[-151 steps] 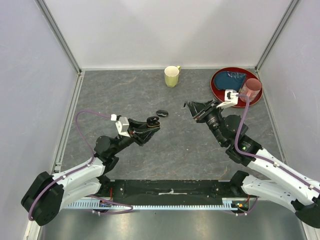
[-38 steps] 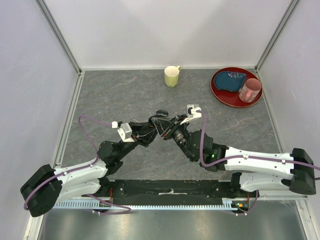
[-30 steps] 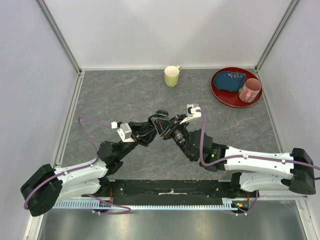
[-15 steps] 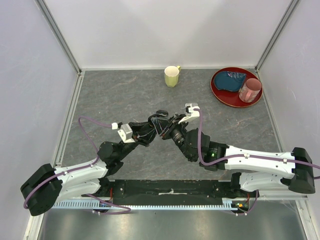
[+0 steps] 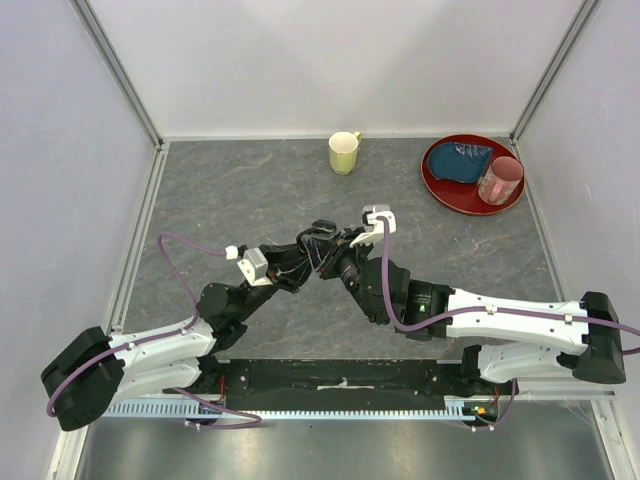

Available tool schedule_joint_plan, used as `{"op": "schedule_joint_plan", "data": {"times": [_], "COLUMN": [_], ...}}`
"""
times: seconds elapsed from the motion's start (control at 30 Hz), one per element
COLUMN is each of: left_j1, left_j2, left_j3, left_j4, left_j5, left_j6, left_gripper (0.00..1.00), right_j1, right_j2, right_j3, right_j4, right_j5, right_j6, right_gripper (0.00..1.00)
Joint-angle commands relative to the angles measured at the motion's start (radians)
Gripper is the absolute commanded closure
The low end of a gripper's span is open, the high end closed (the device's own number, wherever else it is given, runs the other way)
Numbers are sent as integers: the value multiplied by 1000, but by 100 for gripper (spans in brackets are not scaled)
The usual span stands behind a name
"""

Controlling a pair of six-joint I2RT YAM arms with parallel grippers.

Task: Insert the wireless bluetooth earbuds into the charging case
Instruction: Place the earbud in the charging case.

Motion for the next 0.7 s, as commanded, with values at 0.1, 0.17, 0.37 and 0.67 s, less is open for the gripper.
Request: {"op": "schedule_joint_plan", "data": {"times": [0.1, 0.17, 0.37, 0.67], "left_j1": [-5, -7, -16, -34], "left_j2": [-4, 8, 64, 65], "left_j3": [39, 39, 58, 84], "left_j4": [130, 168, 245, 274], "left_j5": [-52, -74, -96, -98], "left_j6": [60, 60, 60, 118], "left_gripper": [98, 98, 98, 98], "right_j1": [8, 8, 10, 10], "right_j2": [12, 10, 20, 33], "right_j3": [18, 18, 38, 85], "right_j4": [-94, -95, -118, -203], "right_j5": [27, 28, 28, 34], "right_j6": [6, 14, 88, 192], "right_gripper": [100, 100, 100, 100]}}
